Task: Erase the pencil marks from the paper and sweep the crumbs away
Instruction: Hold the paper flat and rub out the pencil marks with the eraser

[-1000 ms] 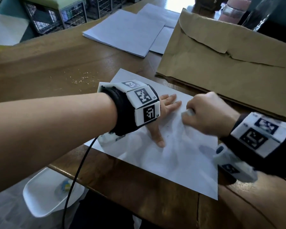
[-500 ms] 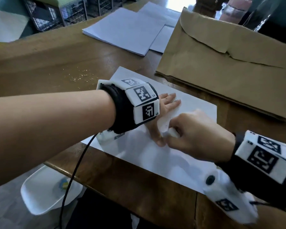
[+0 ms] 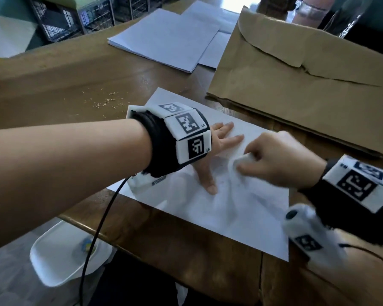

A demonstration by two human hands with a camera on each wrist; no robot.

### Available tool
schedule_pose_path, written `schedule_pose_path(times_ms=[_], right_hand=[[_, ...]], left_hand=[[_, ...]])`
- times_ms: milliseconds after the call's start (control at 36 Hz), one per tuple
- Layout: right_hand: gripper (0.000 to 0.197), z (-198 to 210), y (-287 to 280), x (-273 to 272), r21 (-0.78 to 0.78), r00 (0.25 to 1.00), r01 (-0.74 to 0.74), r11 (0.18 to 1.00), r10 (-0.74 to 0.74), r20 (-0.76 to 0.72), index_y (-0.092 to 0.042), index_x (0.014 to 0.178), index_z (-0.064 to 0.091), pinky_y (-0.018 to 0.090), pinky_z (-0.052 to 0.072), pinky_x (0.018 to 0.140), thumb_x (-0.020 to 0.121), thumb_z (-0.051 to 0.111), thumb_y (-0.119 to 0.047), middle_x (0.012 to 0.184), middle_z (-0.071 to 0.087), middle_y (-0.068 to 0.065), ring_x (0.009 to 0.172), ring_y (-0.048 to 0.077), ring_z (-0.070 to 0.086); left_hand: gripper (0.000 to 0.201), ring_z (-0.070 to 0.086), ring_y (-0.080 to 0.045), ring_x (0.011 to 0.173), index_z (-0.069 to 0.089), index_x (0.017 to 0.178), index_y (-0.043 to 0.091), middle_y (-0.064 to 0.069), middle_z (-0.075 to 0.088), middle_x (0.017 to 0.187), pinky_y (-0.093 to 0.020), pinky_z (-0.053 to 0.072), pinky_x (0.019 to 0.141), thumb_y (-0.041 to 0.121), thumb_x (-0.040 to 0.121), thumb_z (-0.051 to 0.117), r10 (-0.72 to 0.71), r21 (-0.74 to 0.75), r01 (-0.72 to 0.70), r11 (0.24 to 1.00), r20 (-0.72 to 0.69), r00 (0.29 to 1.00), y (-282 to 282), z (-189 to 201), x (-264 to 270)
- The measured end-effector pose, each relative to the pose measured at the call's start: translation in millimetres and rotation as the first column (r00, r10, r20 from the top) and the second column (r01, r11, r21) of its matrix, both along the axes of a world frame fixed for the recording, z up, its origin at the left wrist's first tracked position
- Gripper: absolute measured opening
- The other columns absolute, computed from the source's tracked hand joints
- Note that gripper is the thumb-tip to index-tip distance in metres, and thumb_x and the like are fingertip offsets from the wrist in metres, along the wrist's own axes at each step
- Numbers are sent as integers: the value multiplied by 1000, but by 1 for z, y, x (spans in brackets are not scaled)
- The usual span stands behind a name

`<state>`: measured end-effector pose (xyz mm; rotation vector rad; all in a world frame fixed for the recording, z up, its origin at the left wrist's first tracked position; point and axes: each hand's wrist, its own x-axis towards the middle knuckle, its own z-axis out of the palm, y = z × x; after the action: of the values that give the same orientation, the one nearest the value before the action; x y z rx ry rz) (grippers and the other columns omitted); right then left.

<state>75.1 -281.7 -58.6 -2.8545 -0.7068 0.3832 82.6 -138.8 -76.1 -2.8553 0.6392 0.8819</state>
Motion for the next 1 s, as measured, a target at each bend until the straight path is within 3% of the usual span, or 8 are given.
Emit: schedule_pose_path(times_ms=[83, 250, 444, 556, 639, 806, 917, 1000], right_hand=[[34, 0, -8, 9, 5, 994, 68, 998, -68, 81, -6, 50, 47, 28, 32, 48, 79, 56, -21, 47, 35, 3, 48, 18, 34], [40, -3, 8, -29, -20, 979, -200, 980, 199, -37, -21, 48, 37, 19, 29, 45, 81, 59, -27, 46, 37, -3, 43, 12, 37], [33, -1, -9, 7, 8, 997, 49, 999, -49, 54, 2, 58, 53, 29, 33, 50, 77, 60, -24, 50, 36, 6, 48, 18, 33], [41, -1, 1, -17, -3, 995, -71, 997, 71, 73, -16, 46, 36, 28, 35, 52, 81, 56, -22, 46, 34, 0, 48, 17, 36], [44, 0, 6, -34, 4, 987, -160, 987, 160, -25, -20, 45, 33, 19, 26, 44, 81, 58, -23, 45, 33, -1, 43, 14, 33], [39, 2, -12, -2, -43, 1000, -5, 999, 6, 26, -11, 47, 41, 26, 32, 49, 80, 58, -25, 48, 35, 4, 47, 16, 32], [17, 9, -9, -5, -19, 988, -155, 988, 155, -10, -15, 74, 68, 25, 37, 72, 81, 65, -30, 78, 50, 0, 77, 11, 43], [24, 8, 0, -5, 22, 940, -342, 939, 342, 9, -20, 104, 73, 13, 25, 72, 80, 68, -22, 92, 48, -8, 90, 3, 36]], left_hand=[[130, -21, -22, 145, -26, 144, 31, -4, -31, 154, -46, -3, 117, 58, 65, 73, 10, -3, -10, 1000, -23, 1000, -1, 1, 2], [130, -19, -24, 145, -25, 145, 28, -8, -30, 154, -46, -3, 117, 59, 65, 73, 3, 8, -3, 1000, 3, 1000, -3, 0, 0], [132, -22, -23, 144, -28, 143, 31, -5, -32, 153, -48, -3, 116, 59, 64, 73, 10, 25, -9, 1000, -33, 999, -2, 1, 3], [132, -20, -24, 145, -27, 144, 30, -6, -31, 153, -47, -3, 117, 58, 63, 74, 6, 18, -6, 1000, -13, 1000, -3, 1, 1], [132, -20, -24, 145, -26, 145, 29, -7, -30, 154, -45, -3, 117, 58, 64, 74, -2, 17, 2, 1000, -7, 1000, -3, 1, 0], [132, -21, -21, 145, -29, 143, 30, -4, -33, 153, -46, -1, 117, 58, 65, 73, -1, 47, 3, 999, -30, 1000, -3, 3, 1], [133, -21, -22, 145, -28, 144, 27, -3, -32, 153, -45, -2, 117, 59, 63, 74, 11, 29, -10, 1000, -31, 999, -2, 1, 0], [121, -22, -24, 144, -14, 149, 25, -4, -28, 155, -43, -5, 117, 58, 69, 70, -32, 9, 32, 999, -18, 999, -2, 5, -3]])
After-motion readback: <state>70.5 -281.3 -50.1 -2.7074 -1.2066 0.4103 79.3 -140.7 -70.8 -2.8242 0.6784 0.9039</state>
